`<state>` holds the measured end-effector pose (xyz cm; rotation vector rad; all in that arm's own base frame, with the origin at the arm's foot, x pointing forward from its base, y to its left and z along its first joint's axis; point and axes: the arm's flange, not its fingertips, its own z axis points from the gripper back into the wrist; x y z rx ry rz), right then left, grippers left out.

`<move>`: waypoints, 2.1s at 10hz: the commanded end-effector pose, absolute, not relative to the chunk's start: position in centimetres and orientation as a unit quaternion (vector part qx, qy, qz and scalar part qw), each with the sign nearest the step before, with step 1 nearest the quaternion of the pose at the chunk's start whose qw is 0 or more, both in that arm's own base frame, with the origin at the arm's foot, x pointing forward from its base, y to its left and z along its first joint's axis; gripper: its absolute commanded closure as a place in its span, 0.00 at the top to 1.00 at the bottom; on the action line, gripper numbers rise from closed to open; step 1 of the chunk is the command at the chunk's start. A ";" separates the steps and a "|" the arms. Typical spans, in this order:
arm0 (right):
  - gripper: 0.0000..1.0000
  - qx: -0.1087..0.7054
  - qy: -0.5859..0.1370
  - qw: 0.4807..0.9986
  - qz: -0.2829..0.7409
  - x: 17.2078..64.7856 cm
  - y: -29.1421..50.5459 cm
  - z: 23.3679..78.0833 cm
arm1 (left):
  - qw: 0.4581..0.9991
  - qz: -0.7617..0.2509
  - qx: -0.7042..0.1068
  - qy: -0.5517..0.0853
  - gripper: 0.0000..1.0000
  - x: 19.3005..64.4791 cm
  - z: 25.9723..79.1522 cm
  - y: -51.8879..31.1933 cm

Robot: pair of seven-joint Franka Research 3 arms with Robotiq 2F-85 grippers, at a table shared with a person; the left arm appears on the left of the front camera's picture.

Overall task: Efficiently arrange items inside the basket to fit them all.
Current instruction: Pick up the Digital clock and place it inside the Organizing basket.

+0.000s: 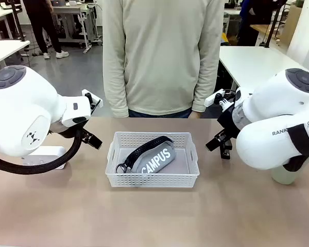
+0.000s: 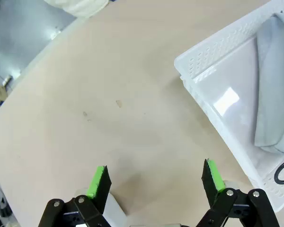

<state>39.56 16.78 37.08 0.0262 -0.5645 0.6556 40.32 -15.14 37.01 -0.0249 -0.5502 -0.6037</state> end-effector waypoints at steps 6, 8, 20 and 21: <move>1.00 0.013 -0.274 0.908 0.318 39.6 16.8 37.1 | 0.918 -0.294 -0.012 -0.268 1.00 40.3 37.0 -15.1; 1.00 0.013 -0.274 0.908 0.318 39.6 16.8 37.1 | 0.918 -0.294 -0.012 -0.268 1.00 40.3 37.0 -15.1; 1.00 0.124 -0.247 0.924 0.264 37.5 12.3 46.1 | 0.897 -0.290 -0.103 -0.318 1.00 36.8 45.6 -11.5; 1.00 0.172 -0.250 0.933 0.191 37.0 10.7 48.6 | 0.913 -0.247 -0.114 -0.304 1.00 35.5 48.1 -10.5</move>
